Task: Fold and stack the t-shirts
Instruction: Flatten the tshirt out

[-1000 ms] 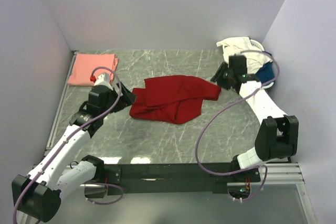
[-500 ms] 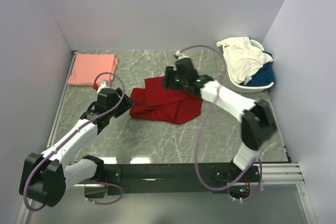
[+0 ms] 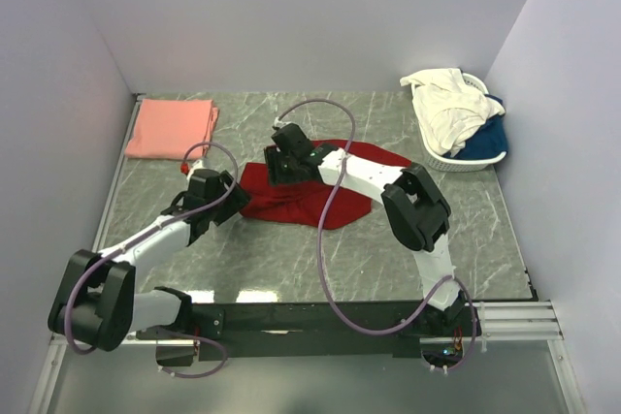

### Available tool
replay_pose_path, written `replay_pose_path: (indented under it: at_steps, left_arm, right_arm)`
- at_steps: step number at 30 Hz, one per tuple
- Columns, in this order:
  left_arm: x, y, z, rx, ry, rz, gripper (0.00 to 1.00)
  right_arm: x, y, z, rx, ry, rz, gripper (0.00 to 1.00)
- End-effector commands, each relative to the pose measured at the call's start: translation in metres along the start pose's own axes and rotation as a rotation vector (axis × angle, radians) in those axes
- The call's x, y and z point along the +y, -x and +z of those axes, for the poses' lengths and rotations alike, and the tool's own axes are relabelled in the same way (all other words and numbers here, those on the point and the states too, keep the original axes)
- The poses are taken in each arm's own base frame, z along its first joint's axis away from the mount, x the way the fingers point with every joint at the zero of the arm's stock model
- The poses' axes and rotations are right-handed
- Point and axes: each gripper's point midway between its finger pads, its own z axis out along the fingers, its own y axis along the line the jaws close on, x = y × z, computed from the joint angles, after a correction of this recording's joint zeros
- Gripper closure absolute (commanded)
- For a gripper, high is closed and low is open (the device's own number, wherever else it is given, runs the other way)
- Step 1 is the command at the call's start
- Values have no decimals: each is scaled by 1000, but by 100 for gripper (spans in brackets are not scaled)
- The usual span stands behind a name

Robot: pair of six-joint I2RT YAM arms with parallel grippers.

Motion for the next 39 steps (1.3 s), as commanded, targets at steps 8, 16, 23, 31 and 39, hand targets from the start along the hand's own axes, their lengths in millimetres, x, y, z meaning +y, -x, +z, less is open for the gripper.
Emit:
replay_pose_path:
  at_steps: [8, 16, 23, 31, 39]
  left_arm:
    - [-9, -13, 18, 44, -87, -12, 36]
    - [-4, -22, 20, 68, -88, -13, 64]
    - [-13, -4, 10, 29, -68, -2, 99]
    - [-32, 62, -30, -140, -56, -55, 99]
    - [-65, 160, -95, -352, -108, -83, 100]
  right_arm:
    - [4, -10, 18, 21, -62, -52, 37]
    - [-6, -12, 24, 29, -128, -47, 47]
    - [-33, 30, -25, -71, -206, 12, 88]
    - [-81, 90, -116, -232, -213, 121, 100]
    - [-145, 158, -227, -470, -253, 245, 100]
